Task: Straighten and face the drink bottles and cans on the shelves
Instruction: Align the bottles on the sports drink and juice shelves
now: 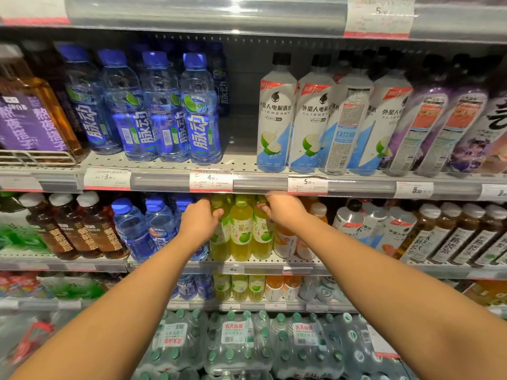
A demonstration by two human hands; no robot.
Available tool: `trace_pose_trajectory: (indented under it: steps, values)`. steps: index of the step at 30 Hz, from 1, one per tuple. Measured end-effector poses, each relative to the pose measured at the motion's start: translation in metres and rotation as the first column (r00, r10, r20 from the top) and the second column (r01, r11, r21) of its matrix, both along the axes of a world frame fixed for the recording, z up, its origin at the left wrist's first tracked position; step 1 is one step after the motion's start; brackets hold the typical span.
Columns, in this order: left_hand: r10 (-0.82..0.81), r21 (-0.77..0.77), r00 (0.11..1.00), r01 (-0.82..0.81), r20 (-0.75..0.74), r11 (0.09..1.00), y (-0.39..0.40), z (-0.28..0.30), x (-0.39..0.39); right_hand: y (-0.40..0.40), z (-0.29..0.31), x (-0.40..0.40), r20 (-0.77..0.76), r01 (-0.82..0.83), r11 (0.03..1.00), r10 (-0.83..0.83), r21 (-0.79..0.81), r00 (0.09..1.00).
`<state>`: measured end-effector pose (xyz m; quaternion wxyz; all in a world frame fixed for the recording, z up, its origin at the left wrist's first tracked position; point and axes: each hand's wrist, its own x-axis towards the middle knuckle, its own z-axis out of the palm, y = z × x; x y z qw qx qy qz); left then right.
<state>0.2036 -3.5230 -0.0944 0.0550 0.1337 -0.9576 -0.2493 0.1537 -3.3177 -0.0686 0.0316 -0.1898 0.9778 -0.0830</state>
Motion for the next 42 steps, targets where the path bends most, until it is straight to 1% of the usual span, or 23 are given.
trace_pose_trajectory:
  steps: [7,10,14,18,21,23,25,27,29,30,32,34,36,39,41,42]
  values:
    - [-0.008,-0.005,1.000,0.008,-0.016,1.000,-0.001,-0.004,0.000,0.004,-0.012,0.002,-0.066,0.051,0.995,-0.057,-0.089,0.996]
    - [-0.011,-0.010,1.000,0.010,-0.027,1.000,-0.002,-0.006,0.000,0.003,-0.015,0.007,-0.088,0.080,0.985,-0.094,-0.151,0.992]
    - [0.006,0.004,0.998,-0.006,-0.065,1.000,-0.003,-0.013,-0.002,0.004,-0.019,0.015,-0.127,0.094,0.973,-0.123,-0.211,0.984]
    - [0.010,0.032,0.993,-0.006,-0.117,0.999,-0.002,-0.020,0.001,0.006,-0.025,0.027,-0.119,0.064,0.977,-0.090,-0.202,0.989]
    - [0.002,0.069,0.976,0.013,-0.217,0.998,-0.005,-0.026,0.009,0.021,-0.034,0.040,-0.146,0.019,0.969,-0.056,-0.246,0.988]
    - [-0.008,0.087,0.958,0.035,-0.288,0.996,-0.003,-0.030,0.019,0.042,-0.041,0.048,-0.185,0.037,0.965,-0.087,-0.258,0.979]
    - [-0.031,0.086,0.926,0.068,-0.377,0.994,0.006,-0.032,0.032,0.066,-0.046,0.051,-0.216,0.081,0.970,-0.132,-0.230,0.967]
    - [-0.081,0.074,0.883,0.130,-0.463,0.989,0.025,-0.031,0.048,0.088,-0.046,0.049,-0.209,0.152,0.970,-0.190,-0.188,0.959]
    - [-0.203,0.017,0.830,0.248,-0.519,0.969,0.048,-0.031,0.058,0.104,-0.040,0.042,-0.187,0.223,0.970,-0.238,-0.099,0.953]
    - [-0.285,-0.034,0.810,0.312,-0.513,0.949,0.061,-0.031,0.058,0.109,-0.037,0.036,-0.171,0.240,0.969,-0.246,-0.055,0.954]
    - [-0.429,-0.146,0.785,0.409,-0.447,0.901,0.089,-0.029,0.051,0.114,-0.031,0.025,-0.122,0.256,0.967,-0.256,-0.014,0.959]
    - [-0.466,-0.183,0.801,0.429,-0.376,0.885,0.119,-0.024,0.036,0.115,-0.030,0.015,-0.079,0.254,0.967,-0.254,-0.014,0.964]
    - [-0.419,-0.181,0.862,0.381,-0.286,0.907,0.147,-0.016,0.017,0.117,-0.034,0.008,-0.035,0.248,0.968,-0.249,-0.036,0.968]
    - [-0.307,-0.249,0.946,0.273,-0.107,0.929,0.174,-0.009,-0.010,0.122,-0.040,-0.001,0.002,0.222,0.971,-0.222,-0.085,0.975]
    - [-0.250,-0.250,0.968,0.240,-0.005,0.938,0.180,-0.008,-0.022,0.125,-0.041,-0.005,0.009,0.192,0.977,-0.192,-0.089,0.981]
    - [-0.234,-0.251,0.972,0.230,0.015,0.940,0.180,-0.008,-0.026,0.127,-0.040,-0.006,0.009,0.176,0.980,-0.176,-0.087,0.984]
